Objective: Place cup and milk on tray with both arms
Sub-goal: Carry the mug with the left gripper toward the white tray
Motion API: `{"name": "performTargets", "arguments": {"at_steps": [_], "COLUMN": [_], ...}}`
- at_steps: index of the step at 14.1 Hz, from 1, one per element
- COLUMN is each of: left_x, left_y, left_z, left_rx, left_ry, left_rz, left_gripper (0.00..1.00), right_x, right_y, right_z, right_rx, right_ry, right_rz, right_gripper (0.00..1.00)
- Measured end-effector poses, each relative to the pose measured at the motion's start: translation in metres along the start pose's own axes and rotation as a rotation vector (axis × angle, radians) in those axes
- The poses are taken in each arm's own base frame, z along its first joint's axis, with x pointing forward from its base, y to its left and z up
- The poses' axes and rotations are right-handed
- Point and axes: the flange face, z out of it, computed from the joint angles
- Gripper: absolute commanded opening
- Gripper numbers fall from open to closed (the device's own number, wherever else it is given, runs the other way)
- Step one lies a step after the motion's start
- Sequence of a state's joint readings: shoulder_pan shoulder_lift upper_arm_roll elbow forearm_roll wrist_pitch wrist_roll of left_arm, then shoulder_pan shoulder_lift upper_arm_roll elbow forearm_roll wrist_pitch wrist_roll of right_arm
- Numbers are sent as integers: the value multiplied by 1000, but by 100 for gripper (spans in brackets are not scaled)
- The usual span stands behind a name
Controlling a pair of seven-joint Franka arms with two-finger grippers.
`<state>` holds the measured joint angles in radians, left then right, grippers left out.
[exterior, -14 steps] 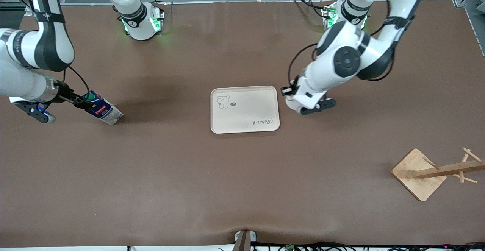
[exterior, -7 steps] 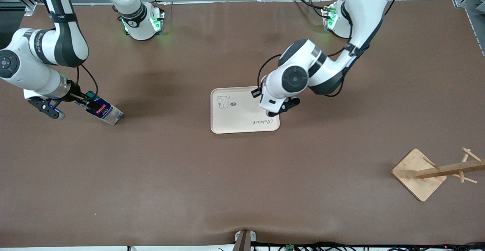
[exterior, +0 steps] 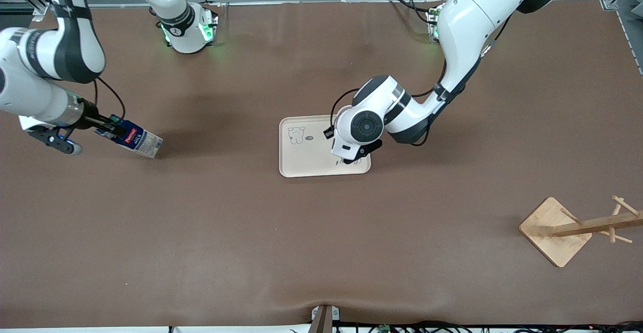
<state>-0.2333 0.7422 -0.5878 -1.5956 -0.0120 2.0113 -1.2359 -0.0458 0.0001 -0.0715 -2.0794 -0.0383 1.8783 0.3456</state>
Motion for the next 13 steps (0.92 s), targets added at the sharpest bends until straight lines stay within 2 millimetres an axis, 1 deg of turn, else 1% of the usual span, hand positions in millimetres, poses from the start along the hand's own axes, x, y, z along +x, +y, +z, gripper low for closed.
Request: {"name": "performTargets", "arguments": {"at_steps": [1,2,3,4,7,8,9,10,12,13], "left_x": [0,0,1,3,15,16,14,12,10,10], "left_y": [0,0,0,-1,-4,-4,-3,-2,-1,-1], "left_z": [0,0,2,4,15,18,18,21,28,30], "left_rx": [1,2,4,7,21,24,27,31,39,42], "left_ry": [0,-1,-2,-5,-12,-17,-18,-19,-23,-25], "left_rz": [7,23,40,49,46,49,52,55,59,59], "left_gripper": [0,0,0,0,0,11,15,24,57,81], "right_x": [1,2,3,6,13,14,13,11,4,-3], "right_y": [-4,-8,-11,-14,-19,-25,-31,-36,-46,-57], "right_z": [-22,-40,-51,-56,-63,-68,-75,-81,-90,-96], "right_rx": [-2,-2,-1,1,14,51,97,129,154,150], "right_ry": [-3,0,5,8,-3,-8,-18,-34,-58,-69], "right_rz": [-7,-12,-16,-18,-16,-13,-11,-12,-36,-61], "right_gripper": [0,0,0,0,0,0,0,0,0,0]}}
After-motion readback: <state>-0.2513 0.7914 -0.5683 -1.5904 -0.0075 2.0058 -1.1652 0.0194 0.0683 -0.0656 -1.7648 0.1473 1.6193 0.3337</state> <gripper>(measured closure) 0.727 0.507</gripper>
